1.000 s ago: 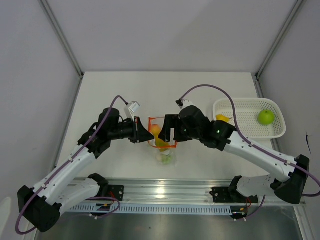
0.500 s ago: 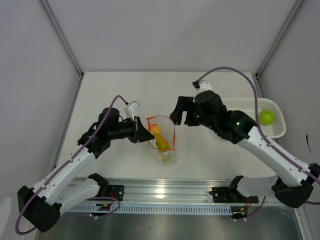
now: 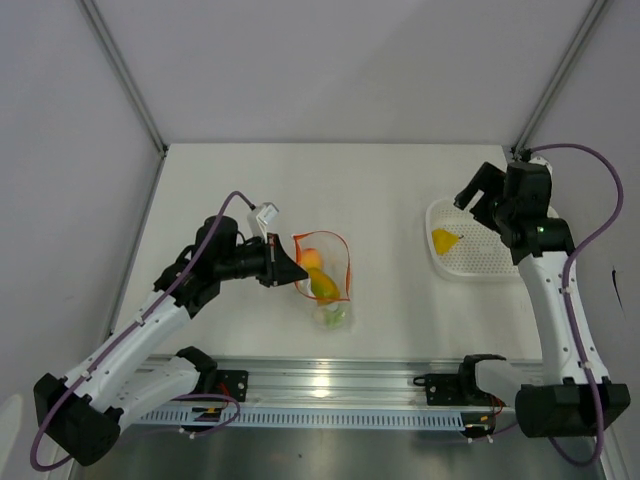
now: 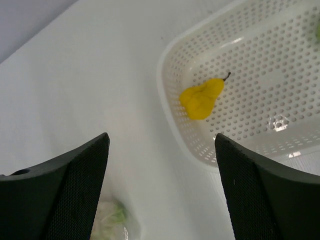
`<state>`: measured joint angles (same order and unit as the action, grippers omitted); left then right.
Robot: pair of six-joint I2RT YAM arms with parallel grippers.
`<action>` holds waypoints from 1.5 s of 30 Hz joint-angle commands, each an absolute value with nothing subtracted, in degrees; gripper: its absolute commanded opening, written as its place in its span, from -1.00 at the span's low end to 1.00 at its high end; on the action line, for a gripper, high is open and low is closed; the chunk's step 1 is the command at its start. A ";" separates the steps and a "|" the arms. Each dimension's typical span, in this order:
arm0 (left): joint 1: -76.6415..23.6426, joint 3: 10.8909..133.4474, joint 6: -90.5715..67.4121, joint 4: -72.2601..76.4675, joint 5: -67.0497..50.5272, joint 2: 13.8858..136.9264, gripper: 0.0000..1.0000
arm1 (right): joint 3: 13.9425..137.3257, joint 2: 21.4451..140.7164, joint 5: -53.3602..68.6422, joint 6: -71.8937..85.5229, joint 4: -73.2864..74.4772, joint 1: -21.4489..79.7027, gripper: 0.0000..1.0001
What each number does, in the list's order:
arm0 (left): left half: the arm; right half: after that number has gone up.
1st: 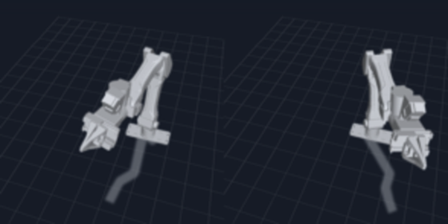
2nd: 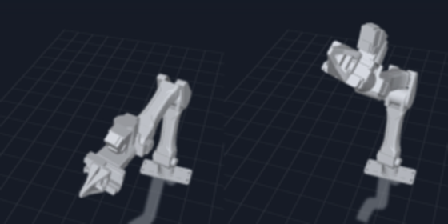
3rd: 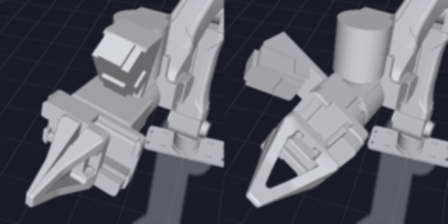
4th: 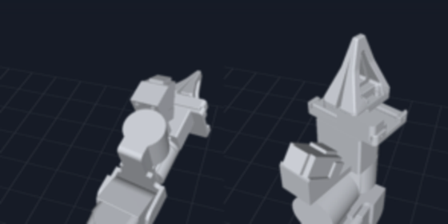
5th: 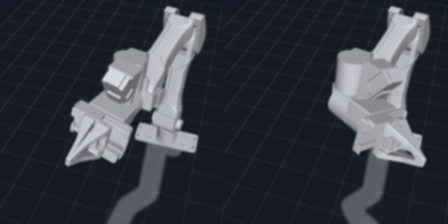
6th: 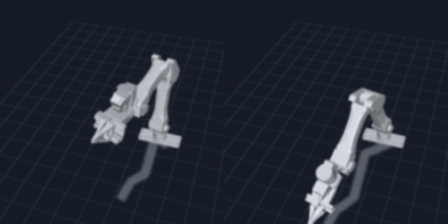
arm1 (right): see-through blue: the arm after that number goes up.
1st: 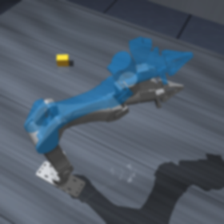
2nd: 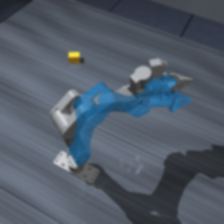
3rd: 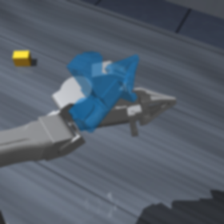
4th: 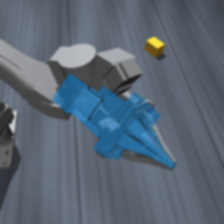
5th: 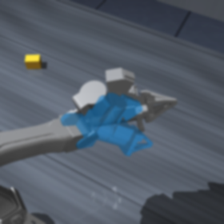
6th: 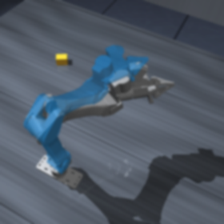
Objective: Place the food in the zip-top bag and seal the zipper
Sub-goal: Pick up the fake fruit from the bin.
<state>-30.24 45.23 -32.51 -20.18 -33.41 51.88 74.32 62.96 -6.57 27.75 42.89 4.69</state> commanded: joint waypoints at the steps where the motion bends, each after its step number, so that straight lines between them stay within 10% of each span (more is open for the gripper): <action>1: -29.79 47.46 -32.08 -18.81 -34.80 51.06 -0.99 | 68.04 66.44 3.68 26.72 37.63 -3.04 0.75; 28: -29.53 46.67 -31.90 -18.02 -35.68 52.91 -0.99 | 56.69 95.97 12.57 32.61 13.37 -5.80 0.71; 34: -29.44 47.02 -31.82 -18.54 -35.42 52.65 -0.99 | 55.73 97.12 11.96 32.87 11.87 -5.71 0.50; 38: -29.44 47.11 -31.90 -18.63 -35.51 52.73 -0.99 | 55.55 96.24 11.78 32.52 11.86 -5.89 -0.09; 45: -29.44 46.67 -32.25 -18.90 -35.33 51.77 -0.99 | 56.86 85.80 6.25 29.54 18.96 -6.06 -0.17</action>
<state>-29.91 45.23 -32.51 -20.21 -34.33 52.99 55.61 93.10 9.72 31.51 16.58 -5.80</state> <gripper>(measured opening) 0.005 0.594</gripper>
